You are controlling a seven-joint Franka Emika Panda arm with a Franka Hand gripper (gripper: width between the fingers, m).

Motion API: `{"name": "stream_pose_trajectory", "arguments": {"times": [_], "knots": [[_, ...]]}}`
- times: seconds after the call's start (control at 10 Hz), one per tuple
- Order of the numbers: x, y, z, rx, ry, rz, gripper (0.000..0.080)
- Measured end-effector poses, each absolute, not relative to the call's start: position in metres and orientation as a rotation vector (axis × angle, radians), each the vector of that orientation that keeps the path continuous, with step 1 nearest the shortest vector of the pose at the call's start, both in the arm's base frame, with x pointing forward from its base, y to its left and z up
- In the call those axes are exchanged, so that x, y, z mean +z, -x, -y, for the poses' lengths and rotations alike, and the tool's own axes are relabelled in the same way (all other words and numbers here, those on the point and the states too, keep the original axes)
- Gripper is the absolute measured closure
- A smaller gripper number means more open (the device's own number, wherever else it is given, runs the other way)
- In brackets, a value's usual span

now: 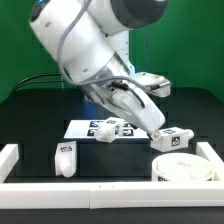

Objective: Assemble stool

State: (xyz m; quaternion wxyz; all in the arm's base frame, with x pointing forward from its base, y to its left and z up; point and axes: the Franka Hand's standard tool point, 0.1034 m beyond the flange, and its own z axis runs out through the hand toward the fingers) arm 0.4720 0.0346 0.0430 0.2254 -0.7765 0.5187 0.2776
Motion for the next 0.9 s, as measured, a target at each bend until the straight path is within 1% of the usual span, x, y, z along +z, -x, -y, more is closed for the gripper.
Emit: {"name": "stream_pose_trajectory", "arguments": {"times": [0.1,0.2,0.3,0.4,0.5,0.7,0.8,0.9], "knots": [[0.04,-0.47,-0.035,0.801,2.136,-1.358,0.0151],[0.034,-0.466,-0.043,0.852,2.136,-1.234,0.0151],[0.032,-0.462,-0.053,0.922,2.113,-1.131,0.0151],[0.031,-0.462,-0.055,0.969,2.083,-1.057,0.0151],[0.027,-0.461,-0.048,0.976,2.067,-1.08,0.0151],[0.026,-0.46,-0.046,0.976,2.065,-1.084,0.0151],[0.026,-0.46,-0.047,0.978,2.064,-1.083,0.0151],[0.025,-0.455,-0.058,1.007,2.055,-1.086,0.0151]]}}
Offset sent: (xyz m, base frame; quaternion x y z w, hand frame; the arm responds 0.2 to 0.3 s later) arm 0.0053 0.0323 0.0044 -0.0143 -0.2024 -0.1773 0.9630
